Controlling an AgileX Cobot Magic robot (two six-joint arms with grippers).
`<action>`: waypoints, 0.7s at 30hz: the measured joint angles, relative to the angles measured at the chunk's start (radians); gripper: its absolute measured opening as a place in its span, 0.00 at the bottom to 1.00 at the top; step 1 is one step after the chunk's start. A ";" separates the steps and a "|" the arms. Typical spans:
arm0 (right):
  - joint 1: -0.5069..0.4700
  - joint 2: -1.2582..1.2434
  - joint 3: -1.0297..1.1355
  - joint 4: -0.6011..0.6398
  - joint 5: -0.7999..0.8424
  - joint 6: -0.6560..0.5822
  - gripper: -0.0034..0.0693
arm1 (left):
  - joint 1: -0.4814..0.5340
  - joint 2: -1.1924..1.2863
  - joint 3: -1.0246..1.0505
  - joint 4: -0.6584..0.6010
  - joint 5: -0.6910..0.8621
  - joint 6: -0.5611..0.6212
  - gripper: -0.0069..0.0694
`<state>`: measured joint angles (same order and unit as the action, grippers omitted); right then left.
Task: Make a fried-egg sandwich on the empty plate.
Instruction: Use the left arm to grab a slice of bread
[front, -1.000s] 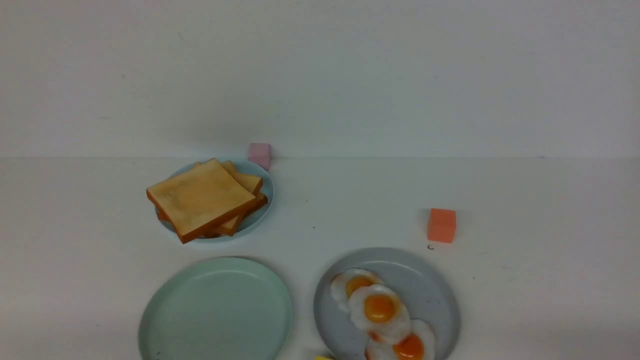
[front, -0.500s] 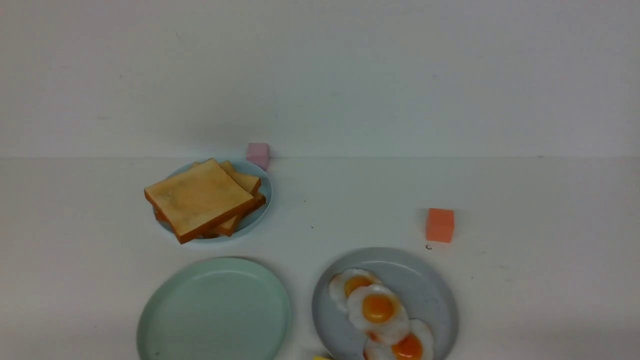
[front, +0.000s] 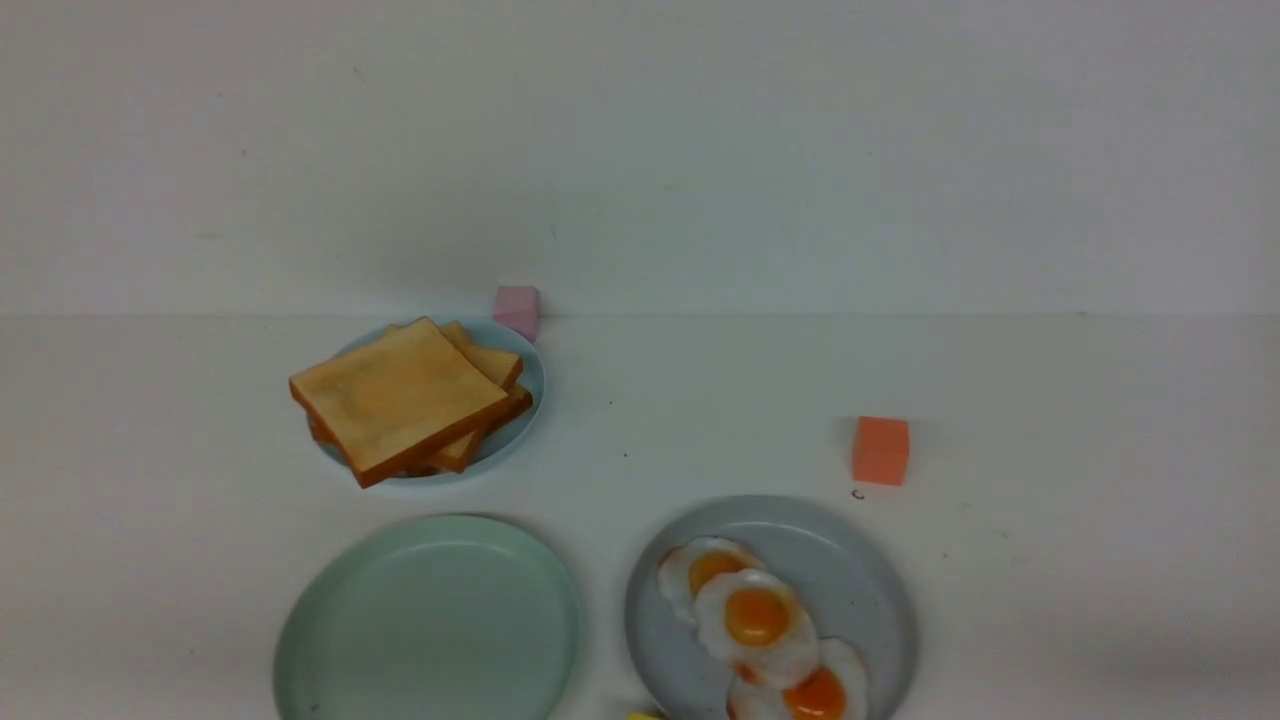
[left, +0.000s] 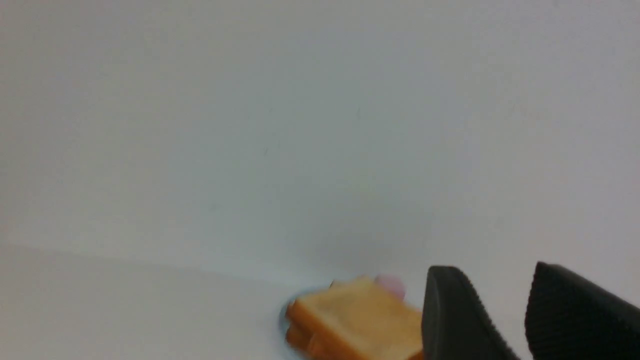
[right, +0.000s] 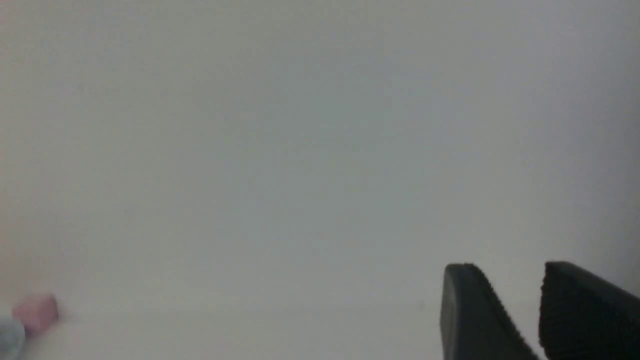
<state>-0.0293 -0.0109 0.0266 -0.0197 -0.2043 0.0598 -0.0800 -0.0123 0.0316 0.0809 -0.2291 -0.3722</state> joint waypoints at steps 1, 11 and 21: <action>0.000 0.000 0.000 0.000 -0.049 0.019 0.37 | 0.000 0.000 0.000 -0.003 -0.039 -0.016 0.40; 0.000 0.096 -0.204 -0.004 -0.267 0.223 0.37 | 0.000 0.039 -0.288 -0.019 0.030 -0.144 0.40; 0.000 0.547 -0.903 -0.173 0.423 0.394 0.37 | 0.000 0.446 -0.759 -0.035 0.523 -0.224 0.40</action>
<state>-0.0293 0.5358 -0.8765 -0.1922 0.2190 0.4540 -0.0800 0.4338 -0.7279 0.0463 0.2941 -0.5959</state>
